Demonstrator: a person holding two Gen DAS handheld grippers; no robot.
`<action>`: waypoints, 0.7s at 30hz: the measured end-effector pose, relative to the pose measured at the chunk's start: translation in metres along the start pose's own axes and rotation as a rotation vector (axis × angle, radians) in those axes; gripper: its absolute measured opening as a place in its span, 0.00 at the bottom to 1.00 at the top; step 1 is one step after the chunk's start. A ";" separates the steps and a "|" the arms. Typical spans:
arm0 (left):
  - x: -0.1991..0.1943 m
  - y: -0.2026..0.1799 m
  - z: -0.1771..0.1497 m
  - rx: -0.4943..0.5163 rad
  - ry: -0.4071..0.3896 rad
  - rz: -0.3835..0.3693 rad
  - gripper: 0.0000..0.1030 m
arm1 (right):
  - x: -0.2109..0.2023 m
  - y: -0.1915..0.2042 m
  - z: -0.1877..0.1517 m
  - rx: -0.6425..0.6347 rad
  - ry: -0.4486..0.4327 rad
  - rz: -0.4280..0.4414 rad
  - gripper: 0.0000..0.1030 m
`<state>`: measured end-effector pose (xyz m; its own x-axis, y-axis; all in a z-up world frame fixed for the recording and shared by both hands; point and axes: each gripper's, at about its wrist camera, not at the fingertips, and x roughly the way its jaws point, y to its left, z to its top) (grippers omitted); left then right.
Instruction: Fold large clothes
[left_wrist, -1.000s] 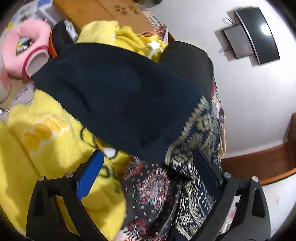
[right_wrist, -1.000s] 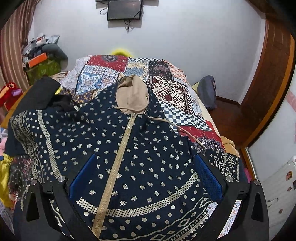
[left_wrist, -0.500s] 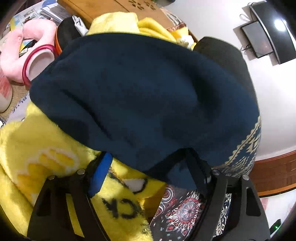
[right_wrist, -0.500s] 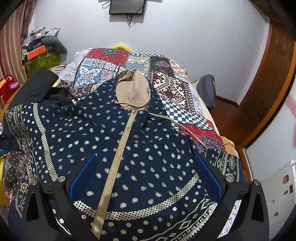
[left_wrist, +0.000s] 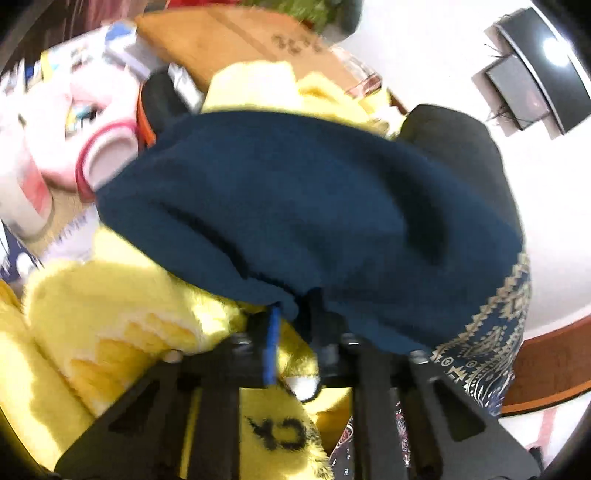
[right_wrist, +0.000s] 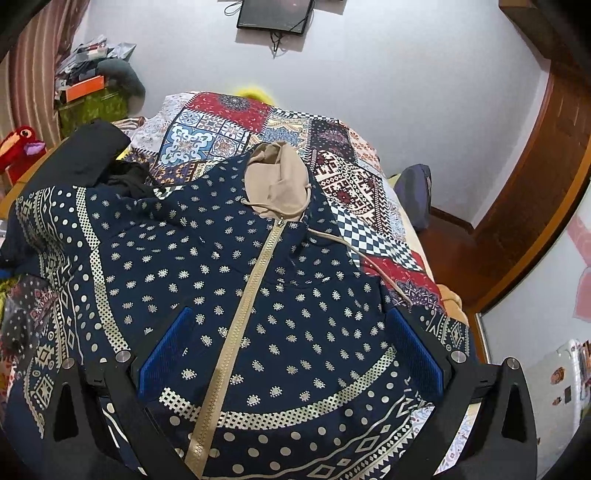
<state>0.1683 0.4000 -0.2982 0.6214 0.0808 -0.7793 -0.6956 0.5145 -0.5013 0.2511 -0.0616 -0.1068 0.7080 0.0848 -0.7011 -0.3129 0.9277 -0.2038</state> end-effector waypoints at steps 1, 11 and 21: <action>-0.007 -0.006 0.000 0.032 -0.021 0.010 0.05 | 0.000 -0.001 0.000 -0.001 0.001 -0.002 1.00; -0.122 -0.063 0.024 0.181 -0.222 -0.108 0.02 | -0.007 -0.012 -0.001 0.005 -0.012 -0.029 1.00; -0.187 -0.217 0.018 0.488 -0.373 -0.272 0.02 | -0.014 -0.032 -0.002 0.022 -0.038 -0.050 1.00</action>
<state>0.2098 0.2889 -0.0372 0.8956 0.1381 -0.4229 -0.3083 0.8780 -0.3662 0.2502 -0.0929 -0.0916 0.7463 0.0514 -0.6636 -0.2630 0.9387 -0.2230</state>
